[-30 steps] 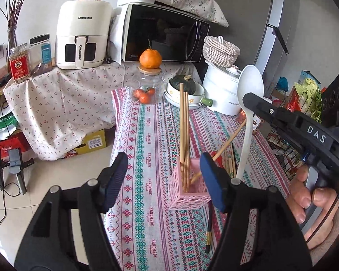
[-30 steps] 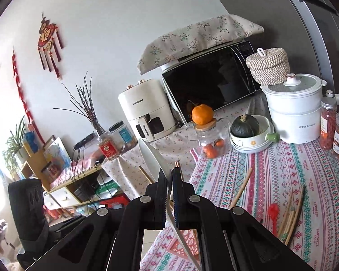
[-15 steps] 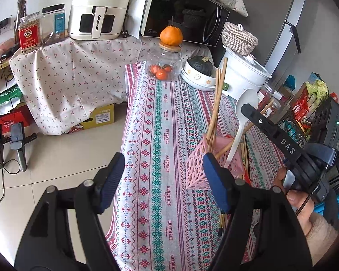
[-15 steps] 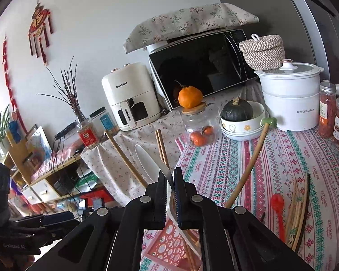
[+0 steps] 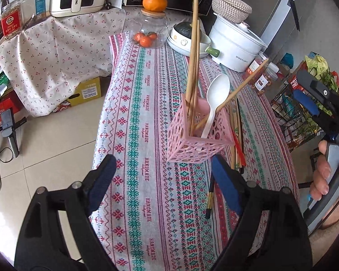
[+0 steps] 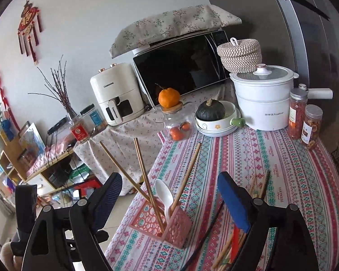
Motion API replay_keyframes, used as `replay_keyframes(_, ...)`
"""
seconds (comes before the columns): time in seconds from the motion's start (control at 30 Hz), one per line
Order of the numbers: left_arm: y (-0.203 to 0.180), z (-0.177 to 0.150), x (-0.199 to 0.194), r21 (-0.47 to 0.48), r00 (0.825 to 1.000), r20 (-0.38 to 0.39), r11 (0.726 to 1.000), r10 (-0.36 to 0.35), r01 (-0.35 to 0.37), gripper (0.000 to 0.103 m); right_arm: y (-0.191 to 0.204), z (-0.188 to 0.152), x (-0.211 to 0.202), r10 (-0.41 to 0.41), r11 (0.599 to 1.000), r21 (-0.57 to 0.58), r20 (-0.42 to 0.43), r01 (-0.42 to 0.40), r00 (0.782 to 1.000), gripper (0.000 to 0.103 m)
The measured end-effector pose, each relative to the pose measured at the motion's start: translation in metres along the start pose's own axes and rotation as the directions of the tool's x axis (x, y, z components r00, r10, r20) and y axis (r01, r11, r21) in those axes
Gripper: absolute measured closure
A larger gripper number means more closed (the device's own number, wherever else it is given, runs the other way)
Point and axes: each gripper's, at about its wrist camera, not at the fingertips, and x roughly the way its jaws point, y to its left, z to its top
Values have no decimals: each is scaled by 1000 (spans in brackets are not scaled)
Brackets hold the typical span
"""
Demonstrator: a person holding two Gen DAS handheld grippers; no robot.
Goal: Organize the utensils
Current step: 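Move the left gripper to the red spoon and grasp it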
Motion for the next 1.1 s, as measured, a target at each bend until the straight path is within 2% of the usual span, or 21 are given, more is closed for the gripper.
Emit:
replay_keyframes(0.1, -12, -5, 9, 21, 999, -38, 1000, 3, -2, 17, -19, -4, -2, -45, 999, 9, -70, 46, 997, 10)
replay_keyframes(0.3, -41, -14, 18, 88, 997, -74, 996, -3, 9, 17, -62, -18, -1, -91, 992, 64, -178, 104, 980, 10)
replay_keyframes(0.5, -79, -21, 26, 178, 995, -102, 984, -10, 28, 17, -108, -27, 5, -160, 969, 128, -322, 211, 933, 10)
replay_keyframes(0.67, -122, -27, 34, 279, 993, -114, 959, -22, 53, 17, -140, -26, 1, -176, 956, 157, -370, 248, 912, 10)
replay_keyframes(0.8, -149, -23, 50, 299, 995, -105, 954, 2, 29, 18, -161, -24, -1, -246, 942, 116, -405, 316, 881, 10)
replay_keyframes(0.87, -162, -17, 61, 304, 995, -97, 952, 16, 15, 25, -171, -22, 0, -296, 931, 78, -411, 357, 862, 10)
replay_keyframes(0.93, -176, -11, 77, 314, 995, -88, 949, 43, -13, 43, -182, -21, 0, -337, 919, 51, -413, 391, 846, 10)
replay_keyframes(1.0, -188, -4, 99, 296, 993, -96, 955, 64, -33, 57, -193, -20, 1, -357, 910, 47, -420, 413, 835, 10)
replay_keyframes(1.1, -199, 11, 132, 240, 989, -107, 968, 101, -73, 63, -207, -21, 4, -348, 908, 63, -440, 415, 828, 10)
